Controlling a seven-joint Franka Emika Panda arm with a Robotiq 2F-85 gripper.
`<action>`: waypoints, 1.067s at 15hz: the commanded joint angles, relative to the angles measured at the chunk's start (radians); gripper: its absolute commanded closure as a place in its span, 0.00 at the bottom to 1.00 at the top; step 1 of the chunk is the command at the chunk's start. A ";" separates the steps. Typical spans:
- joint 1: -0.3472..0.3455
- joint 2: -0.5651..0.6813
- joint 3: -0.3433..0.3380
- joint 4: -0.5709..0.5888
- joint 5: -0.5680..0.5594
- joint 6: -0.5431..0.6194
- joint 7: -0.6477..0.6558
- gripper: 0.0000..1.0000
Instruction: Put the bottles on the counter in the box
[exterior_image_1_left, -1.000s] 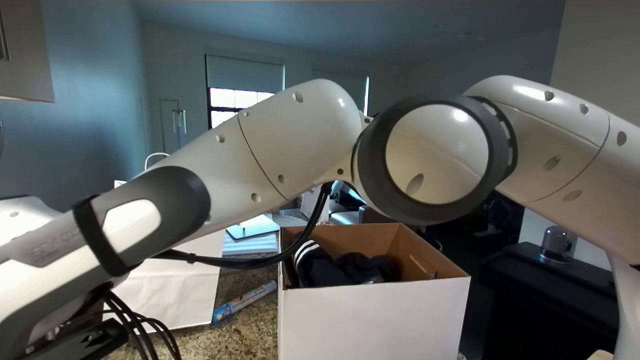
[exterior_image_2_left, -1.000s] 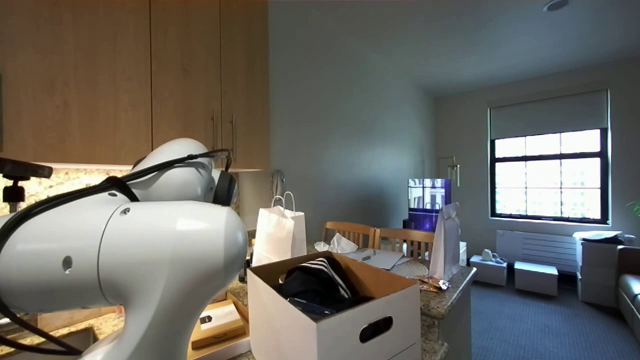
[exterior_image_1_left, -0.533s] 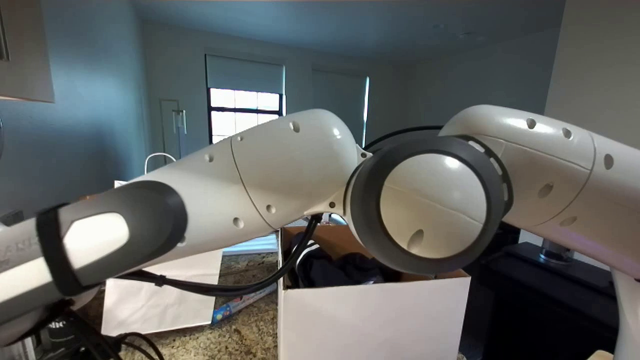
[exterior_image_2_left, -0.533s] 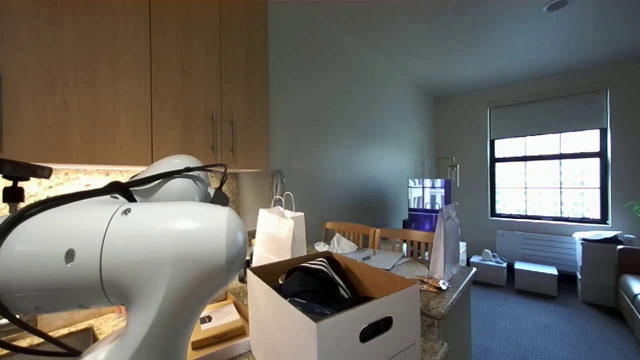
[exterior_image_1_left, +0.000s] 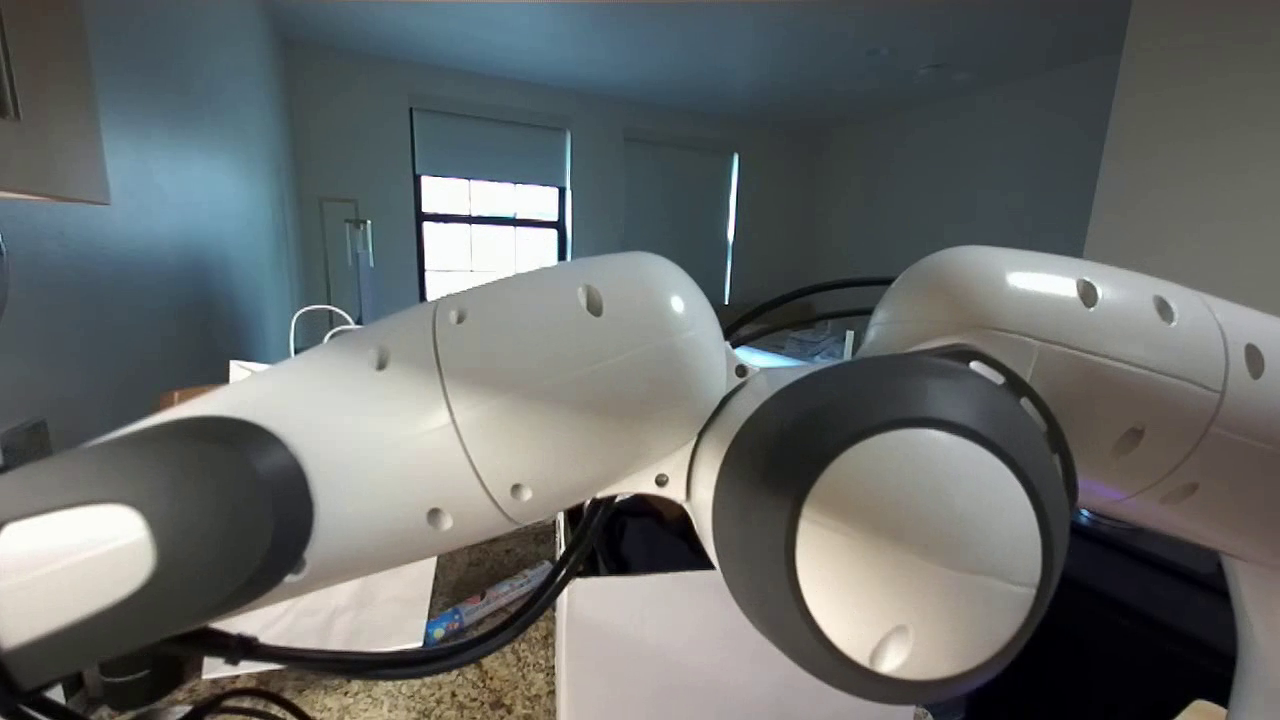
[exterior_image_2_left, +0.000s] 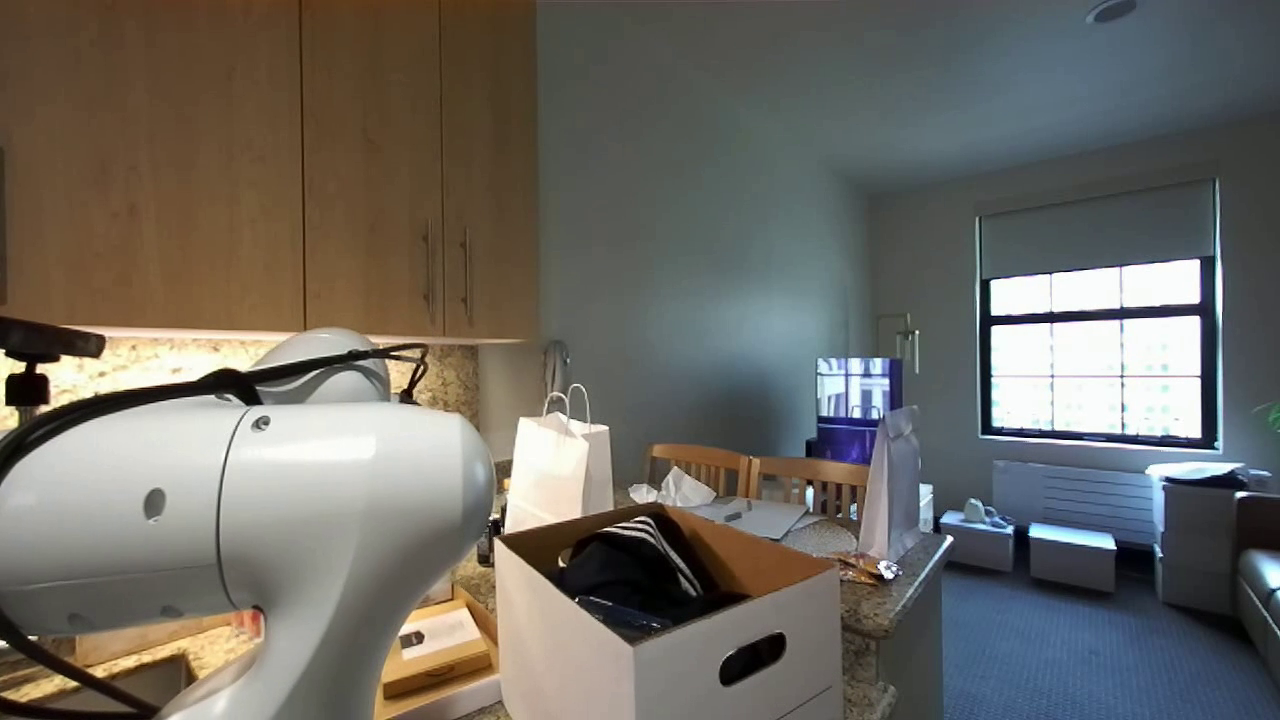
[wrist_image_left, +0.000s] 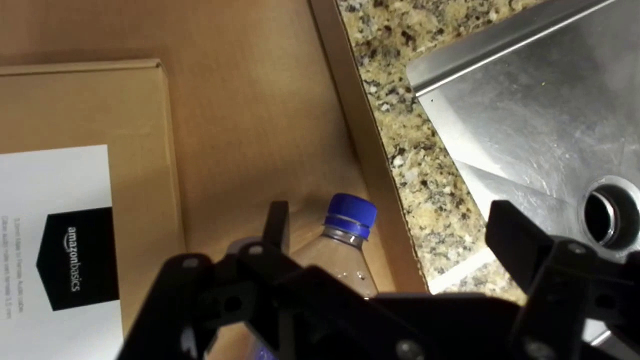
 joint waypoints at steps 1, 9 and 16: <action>-0.004 0.068 0.000 0.092 0.029 0.049 0.112 0.00; -0.009 0.154 -0.015 0.128 0.006 0.261 0.166 0.00; 0.037 0.177 -0.115 0.120 0.027 0.332 0.276 0.47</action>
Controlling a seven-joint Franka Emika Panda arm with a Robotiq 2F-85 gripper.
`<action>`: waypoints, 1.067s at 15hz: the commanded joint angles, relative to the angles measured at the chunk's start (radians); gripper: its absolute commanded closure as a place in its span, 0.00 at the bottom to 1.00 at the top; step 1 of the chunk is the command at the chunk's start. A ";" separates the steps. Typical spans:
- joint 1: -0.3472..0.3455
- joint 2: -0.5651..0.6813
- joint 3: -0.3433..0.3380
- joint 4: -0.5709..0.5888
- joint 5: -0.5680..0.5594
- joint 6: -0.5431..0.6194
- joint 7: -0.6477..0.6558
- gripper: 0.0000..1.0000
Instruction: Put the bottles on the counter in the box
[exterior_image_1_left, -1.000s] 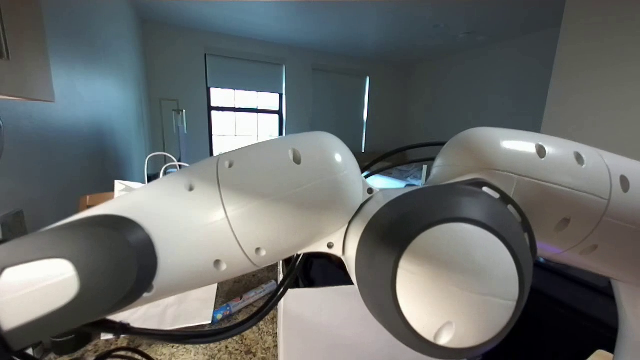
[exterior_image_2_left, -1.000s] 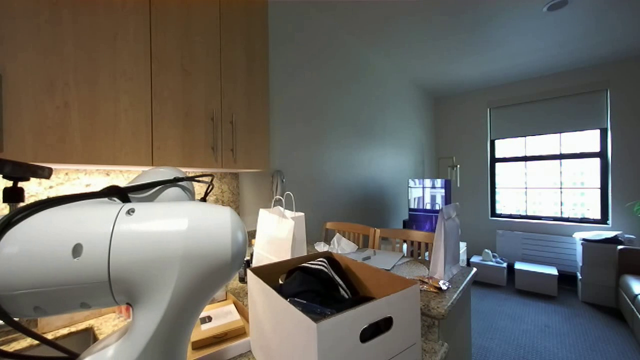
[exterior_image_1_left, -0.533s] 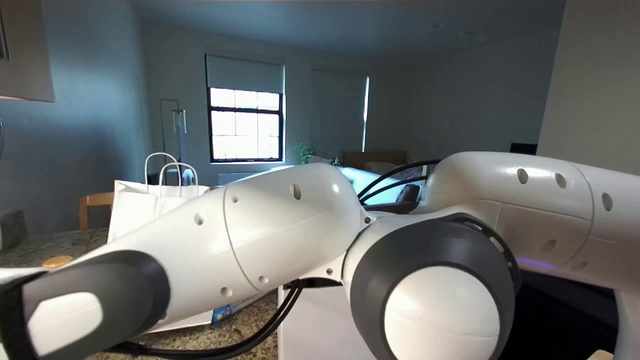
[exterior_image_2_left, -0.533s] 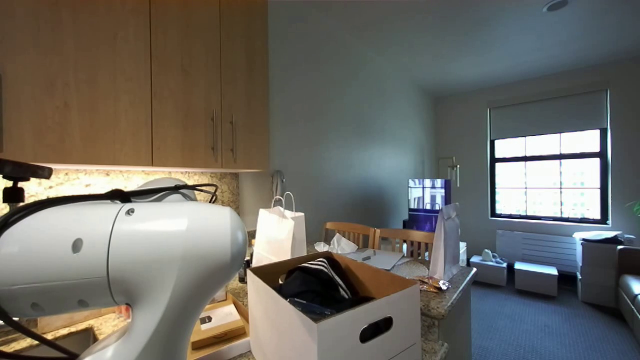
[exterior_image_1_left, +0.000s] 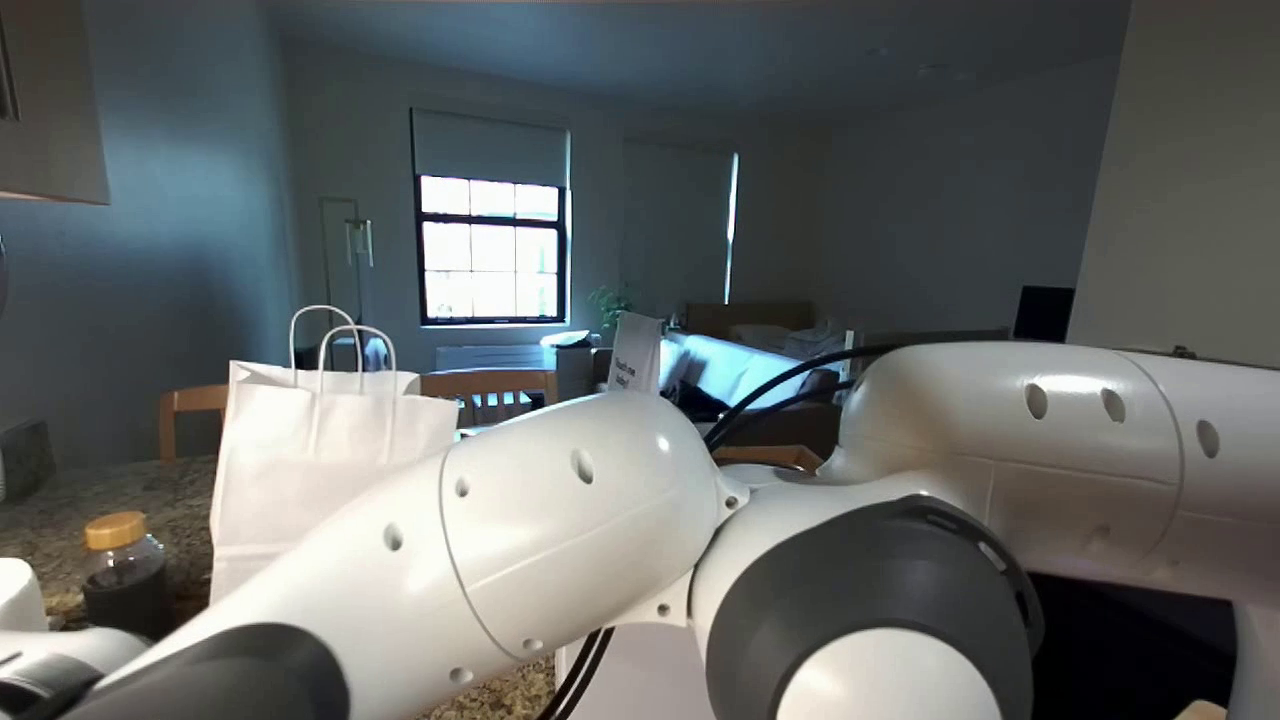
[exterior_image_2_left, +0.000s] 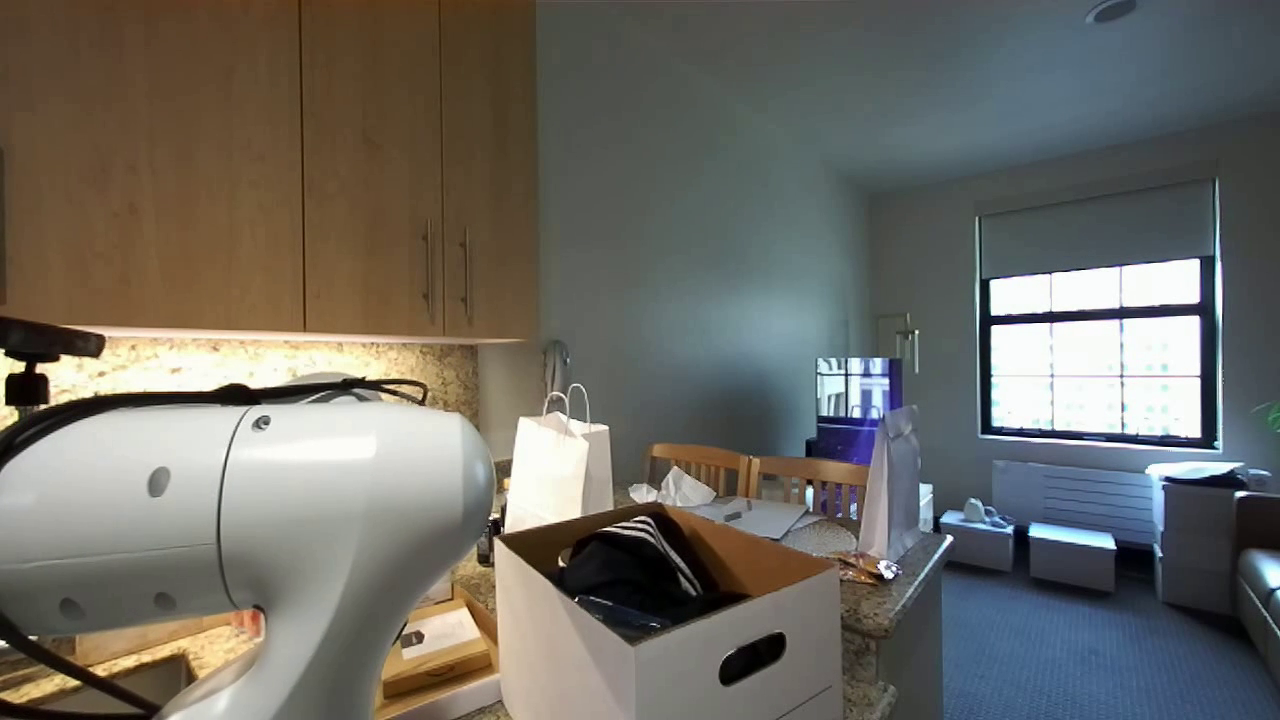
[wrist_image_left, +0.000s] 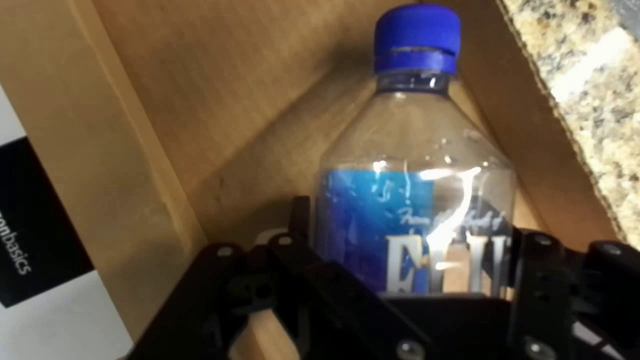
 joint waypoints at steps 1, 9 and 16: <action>0.038 0.000 -0.075 0.034 0.026 0.009 0.084 0.53; 0.113 -0.051 -0.217 0.222 -0.028 -0.249 0.331 0.71; 0.053 -0.244 -0.256 0.207 -0.005 -0.392 0.621 0.71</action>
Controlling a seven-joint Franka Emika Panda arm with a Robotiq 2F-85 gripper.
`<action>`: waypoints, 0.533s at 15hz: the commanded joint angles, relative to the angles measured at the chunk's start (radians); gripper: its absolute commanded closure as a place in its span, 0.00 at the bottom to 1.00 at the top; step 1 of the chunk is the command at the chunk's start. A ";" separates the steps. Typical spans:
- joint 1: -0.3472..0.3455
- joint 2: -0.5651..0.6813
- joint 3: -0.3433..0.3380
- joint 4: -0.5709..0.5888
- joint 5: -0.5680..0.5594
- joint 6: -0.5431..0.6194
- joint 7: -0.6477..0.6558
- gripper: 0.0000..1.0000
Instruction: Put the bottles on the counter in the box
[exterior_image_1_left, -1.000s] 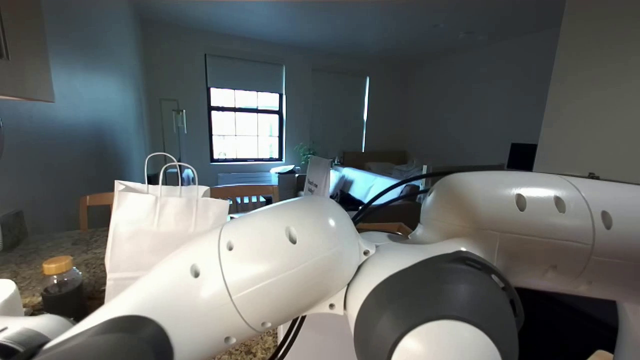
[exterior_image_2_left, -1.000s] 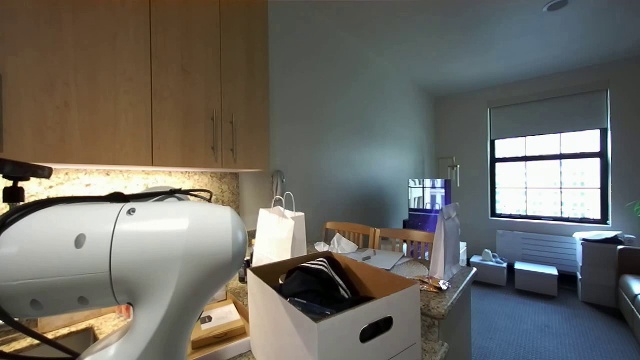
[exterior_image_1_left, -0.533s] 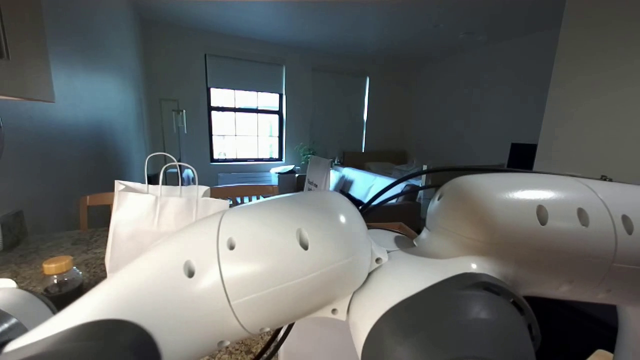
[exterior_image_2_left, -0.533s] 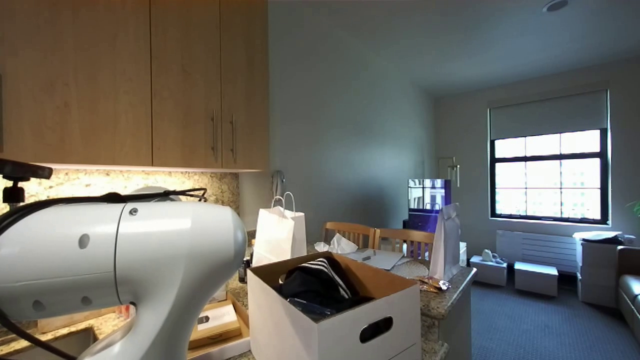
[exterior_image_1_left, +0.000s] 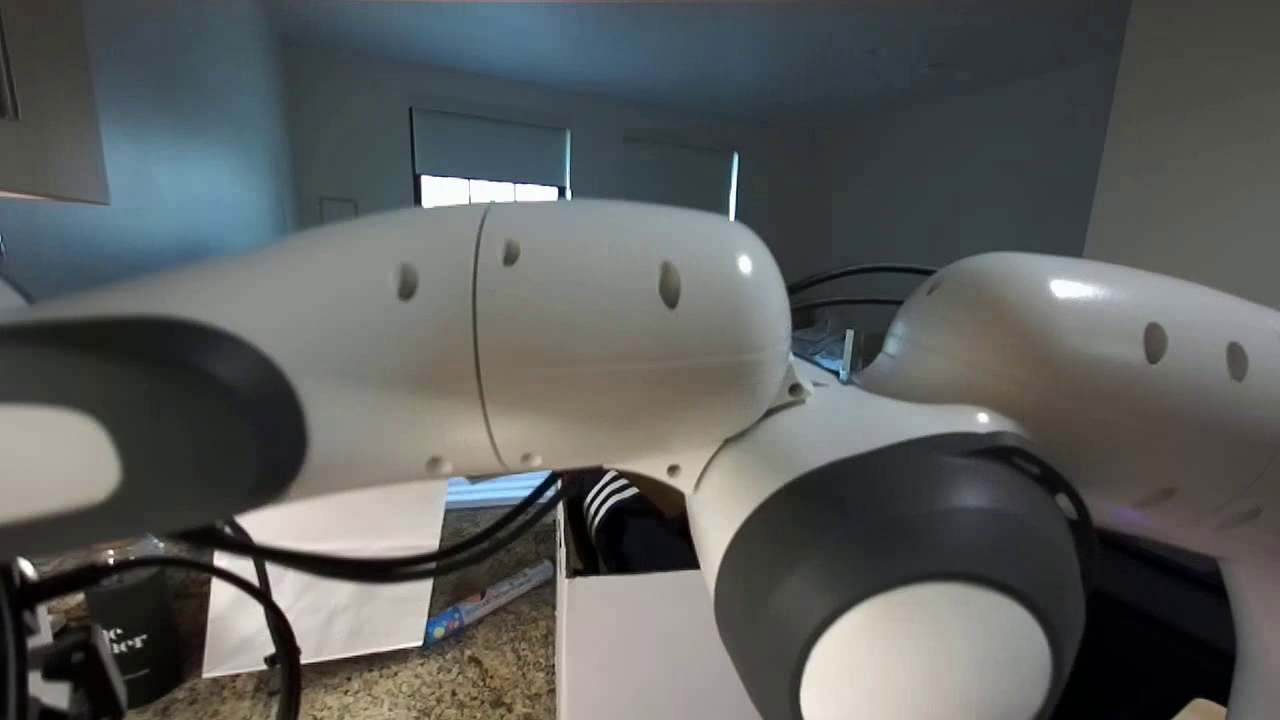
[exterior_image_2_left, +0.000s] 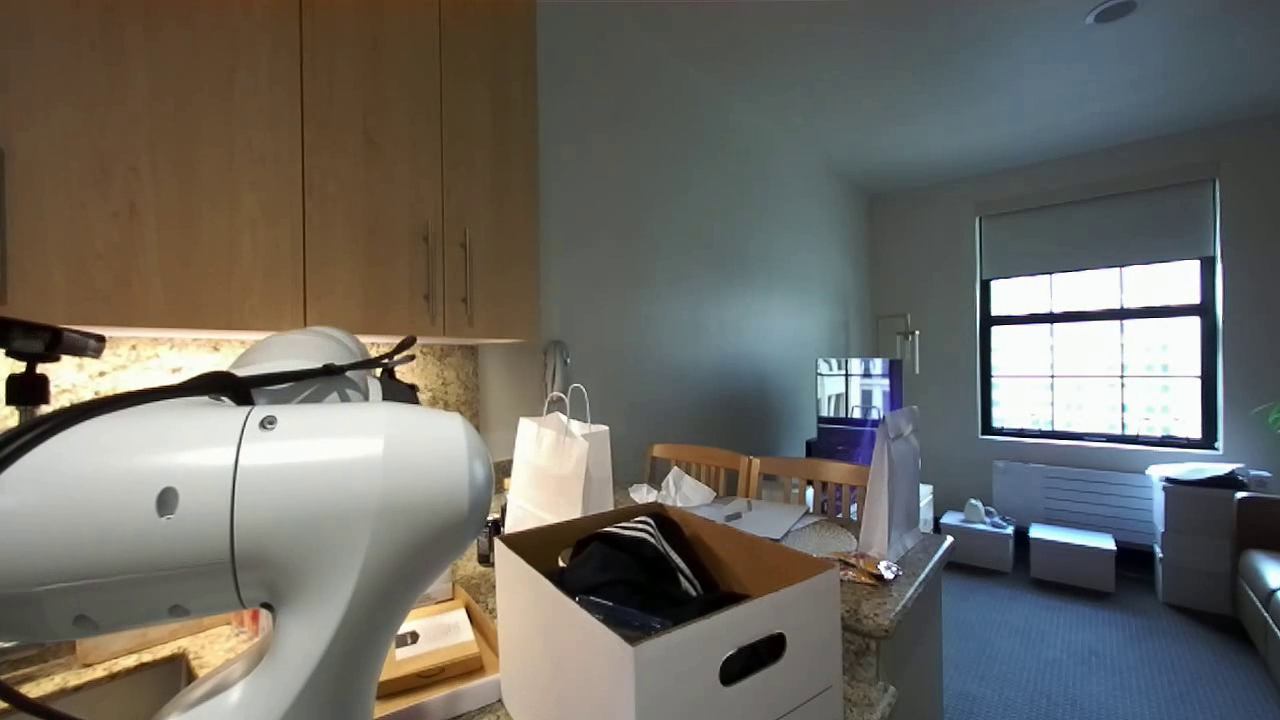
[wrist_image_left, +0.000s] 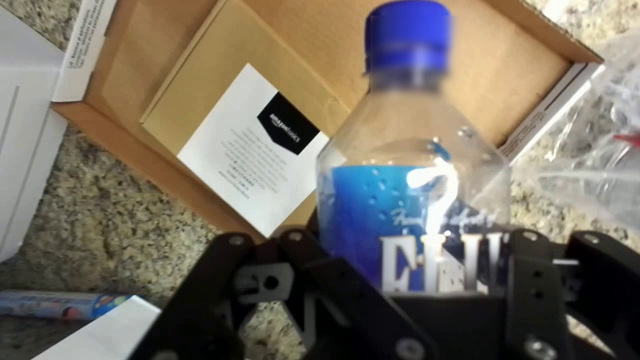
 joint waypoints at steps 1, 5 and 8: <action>-0.052 -0.091 0.001 -0.009 0.006 -0.088 0.138 0.71; -0.133 -0.146 0.023 -0.021 0.033 -0.190 0.261 0.71; -0.201 -0.192 0.034 -0.027 0.046 -0.282 0.336 0.71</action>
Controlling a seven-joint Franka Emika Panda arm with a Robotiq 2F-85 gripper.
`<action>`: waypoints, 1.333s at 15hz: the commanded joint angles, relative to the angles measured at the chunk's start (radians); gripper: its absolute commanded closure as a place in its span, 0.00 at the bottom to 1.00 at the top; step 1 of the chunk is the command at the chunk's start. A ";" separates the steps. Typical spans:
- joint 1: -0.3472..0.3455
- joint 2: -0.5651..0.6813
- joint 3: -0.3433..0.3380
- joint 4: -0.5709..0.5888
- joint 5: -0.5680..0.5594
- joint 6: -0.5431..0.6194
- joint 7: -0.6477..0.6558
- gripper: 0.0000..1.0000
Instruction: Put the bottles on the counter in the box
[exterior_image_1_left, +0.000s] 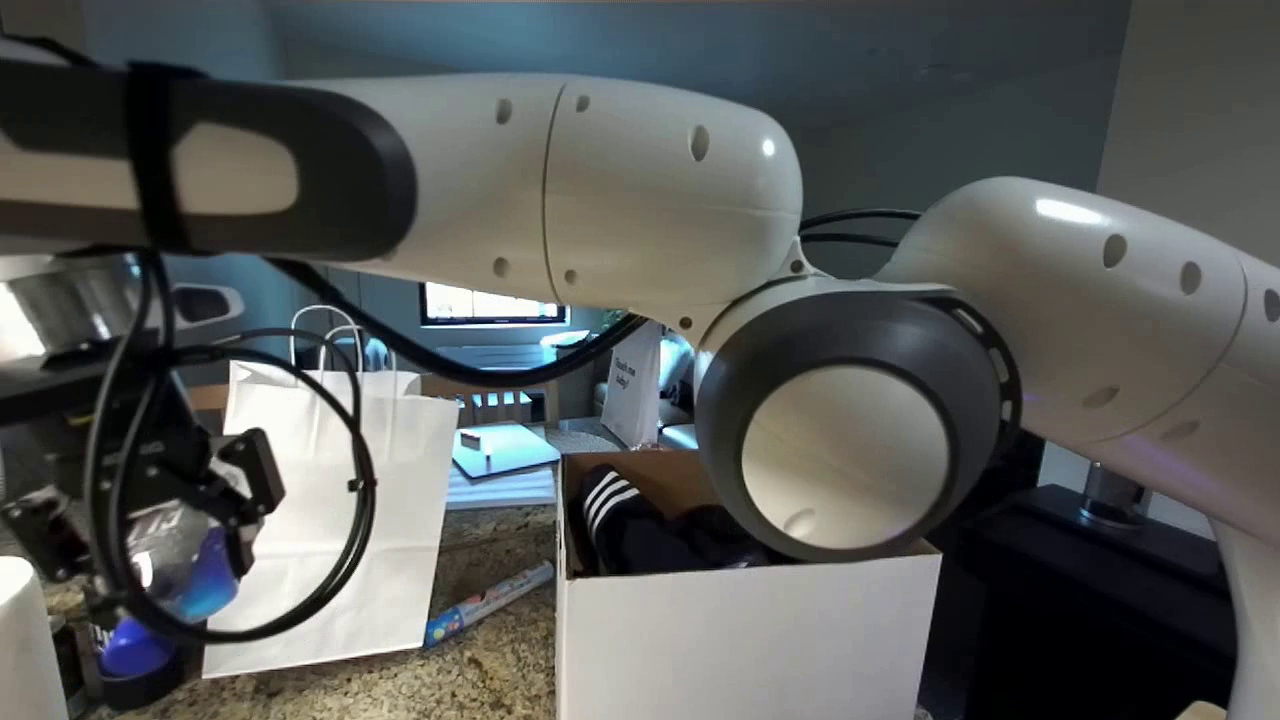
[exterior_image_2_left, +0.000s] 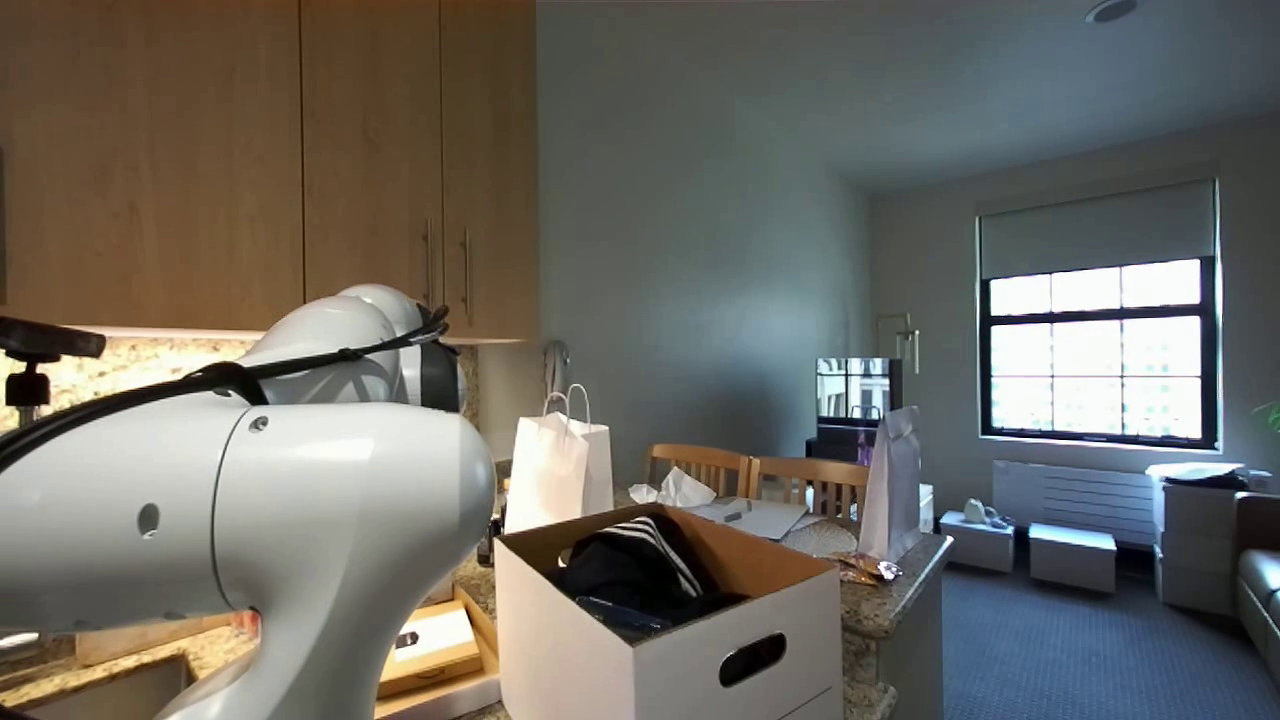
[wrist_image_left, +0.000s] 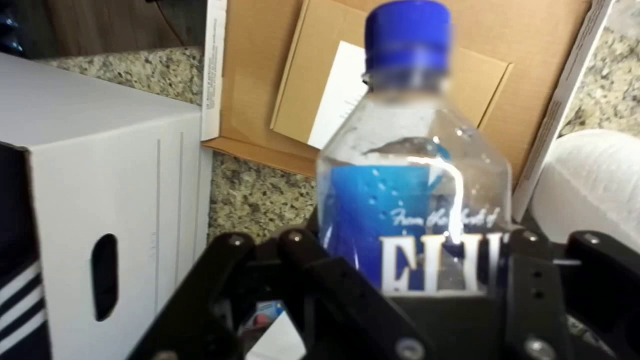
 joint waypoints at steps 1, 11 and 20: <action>-0.081 -0.071 0.032 -0.022 0.039 -0.118 0.107 0.71; -0.305 -0.171 0.121 -0.007 0.158 -0.129 0.425 0.71; -0.352 -0.234 0.112 -0.007 0.104 -0.026 0.630 0.71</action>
